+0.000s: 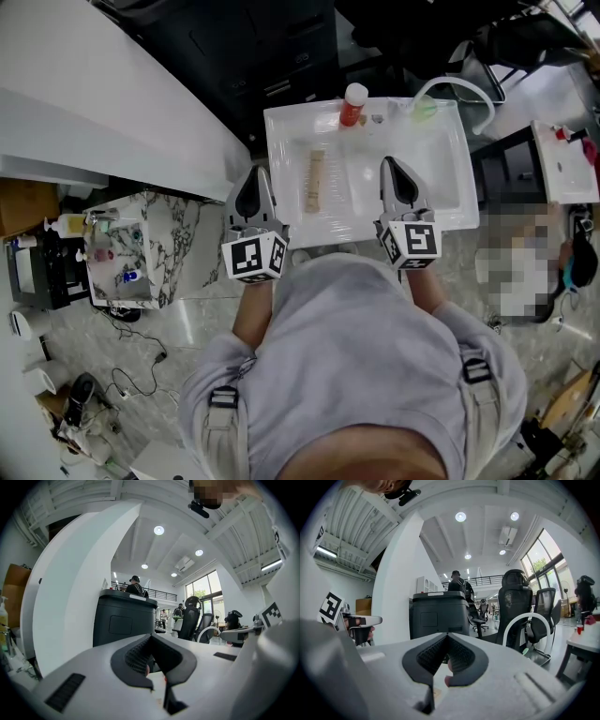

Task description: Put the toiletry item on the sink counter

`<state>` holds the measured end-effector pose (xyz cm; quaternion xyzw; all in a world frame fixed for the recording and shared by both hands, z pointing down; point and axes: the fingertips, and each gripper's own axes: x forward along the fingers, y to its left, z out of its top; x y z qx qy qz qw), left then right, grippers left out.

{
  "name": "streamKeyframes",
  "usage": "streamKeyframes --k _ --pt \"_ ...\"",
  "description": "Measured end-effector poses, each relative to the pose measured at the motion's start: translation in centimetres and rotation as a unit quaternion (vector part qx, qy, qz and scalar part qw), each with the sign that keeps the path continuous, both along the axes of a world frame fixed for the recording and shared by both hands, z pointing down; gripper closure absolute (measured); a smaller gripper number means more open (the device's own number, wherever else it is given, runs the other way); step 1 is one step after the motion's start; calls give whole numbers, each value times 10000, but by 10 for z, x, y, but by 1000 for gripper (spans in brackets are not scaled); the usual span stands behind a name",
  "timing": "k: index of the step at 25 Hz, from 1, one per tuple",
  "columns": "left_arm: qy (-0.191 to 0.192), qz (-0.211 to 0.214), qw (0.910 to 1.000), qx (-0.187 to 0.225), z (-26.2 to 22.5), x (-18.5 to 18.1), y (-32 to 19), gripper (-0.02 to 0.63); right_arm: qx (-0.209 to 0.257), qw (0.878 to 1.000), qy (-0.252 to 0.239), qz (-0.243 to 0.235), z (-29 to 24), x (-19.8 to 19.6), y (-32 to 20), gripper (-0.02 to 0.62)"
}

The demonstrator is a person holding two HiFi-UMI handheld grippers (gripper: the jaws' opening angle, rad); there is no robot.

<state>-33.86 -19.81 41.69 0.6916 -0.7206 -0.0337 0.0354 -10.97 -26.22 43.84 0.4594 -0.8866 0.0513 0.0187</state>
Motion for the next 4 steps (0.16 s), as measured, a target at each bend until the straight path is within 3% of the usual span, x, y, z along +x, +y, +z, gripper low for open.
streamKeyframes --k 4 --pt "10 3 10000 1 -1 -1 4 601 -1 10000 8 13 -1 -1 4 591"
